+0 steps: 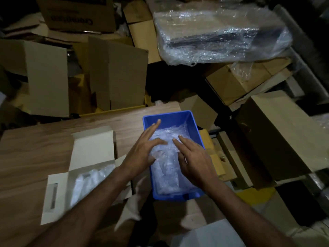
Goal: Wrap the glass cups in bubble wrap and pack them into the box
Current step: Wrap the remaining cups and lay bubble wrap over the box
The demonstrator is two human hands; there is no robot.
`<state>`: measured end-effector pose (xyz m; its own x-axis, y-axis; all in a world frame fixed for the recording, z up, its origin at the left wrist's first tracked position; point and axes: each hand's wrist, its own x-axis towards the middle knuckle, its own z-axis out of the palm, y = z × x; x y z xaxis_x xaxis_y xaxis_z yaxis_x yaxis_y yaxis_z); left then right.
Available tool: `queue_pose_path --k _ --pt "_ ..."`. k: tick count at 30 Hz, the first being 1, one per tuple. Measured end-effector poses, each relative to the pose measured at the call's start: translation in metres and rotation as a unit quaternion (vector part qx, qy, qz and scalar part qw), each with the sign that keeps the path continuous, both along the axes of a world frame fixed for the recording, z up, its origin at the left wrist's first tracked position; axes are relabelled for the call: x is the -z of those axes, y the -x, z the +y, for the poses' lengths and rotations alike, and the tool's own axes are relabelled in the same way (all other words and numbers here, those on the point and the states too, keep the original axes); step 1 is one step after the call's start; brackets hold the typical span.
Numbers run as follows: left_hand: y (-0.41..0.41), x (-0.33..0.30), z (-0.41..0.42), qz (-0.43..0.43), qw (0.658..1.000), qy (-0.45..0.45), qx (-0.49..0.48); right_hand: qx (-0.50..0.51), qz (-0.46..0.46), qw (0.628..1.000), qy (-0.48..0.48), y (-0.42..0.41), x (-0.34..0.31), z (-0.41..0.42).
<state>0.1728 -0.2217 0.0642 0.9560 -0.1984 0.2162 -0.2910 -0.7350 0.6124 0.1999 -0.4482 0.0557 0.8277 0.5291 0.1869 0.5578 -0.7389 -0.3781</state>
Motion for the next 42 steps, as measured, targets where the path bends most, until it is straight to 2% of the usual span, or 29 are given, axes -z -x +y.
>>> queue_pose_path --k 4,8,12,16,18,21,22,23,25,26,28,29,30,31,33,37,39,40,42 --pt "0.018 -0.042 0.036 -0.082 0.995 0.055 -0.008 -0.018 0.002 1.0 -0.024 0.008 -0.018 0.008" --pt "0.057 -0.06 0.076 -0.079 0.988 0.11 -0.078 -0.091 -0.012 0.992 -0.089 0.017 -0.028 0.043" --pt "0.097 -0.064 0.12 -0.106 0.99 0.03 -0.085 -0.153 -0.067 0.979 -0.113 0.029 -0.043 0.093" --pt "0.133 -0.067 0.152 -0.106 0.991 -0.01 -0.085 -0.218 -0.07 0.969 -0.089 0.046 -0.049 0.131" --pt "0.149 -0.071 0.161 -0.092 0.99 0.024 -0.106 -0.245 -0.028 0.966 -0.084 0.053 -0.051 0.141" --pt "0.17 -0.068 0.166 -0.019 0.978 0.157 -0.137 -0.241 0.164 0.947 -0.135 0.066 -0.072 0.154" --pt "0.175 -0.064 0.168 -0.013 0.963 0.212 -0.164 -0.232 0.254 0.925 -0.161 0.067 -0.078 0.161" --pt "0.179 -0.06 0.17 -0.011 0.946 0.263 -0.191 -0.215 0.354 0.887 -0.202 0.068 -0.081 0.169" --pt "0.18 -0.05 0.171 -0.005 0.897 0.347 -0.276 -0.146 0.511 0.791 -0.304 0.073 -0.08 0.182" --pt "0.178 -0.047 0.168 0.007 0.863 0.391 -0.319 -0.091 0.582 0.727 -0.352 0.075 -0.076 0.188" --pt "0.174 -0.042 0.165 0.057 0.793 0.454 -0.402 0.002 0.739 0.511 -0.439 0.083 -0.066 0.197" --pt "0.173 -0.039 0.164 0.089 0.76 0.478 -0.431 0.032 0.771 0.431 -0.467 0.089 -0.059 0.198" --pt "0.172 -0.034 0.167 0.118 0.728 0.504 -0.45 0.042 0.782 0.391 -0.484 0.096 -0.054 0.197" --pt "0.173 -0.03 0.169 0.141 0.695 0.528 -0.468 0.039 0.781 0.374 -0.499 0.101 -0.047 0.197" --pt "0.177 -0.022 0.176 0.178 0.657 0.543 -0.492 0.027 0.767 0.389 -0.51 0.112 -0.039 0.197" --pt "0.189 -0.007 0.185 0.255 0.606 0.551 -0.514 0.068 0.764 0.463 -0.444 0.122 -0.034 0.211" --pt "0.199 0.001 0.192 0.288 0.589 0.561 -0.506 0.129 0.769 0.458 -0.426 0.117 -0.033 0.215" --pt "0.203 0.005 0.196 0.294 0.587 0.554 -0.512 0.15 0.758 0.47 -0.427 0.113 -0.029 0.216" --pt "0.214 0.005 0.198 0.304 0.584 0.552 -0.512 0.167 0.711 0.562 -0.388 0.111 -0.023 0.215"
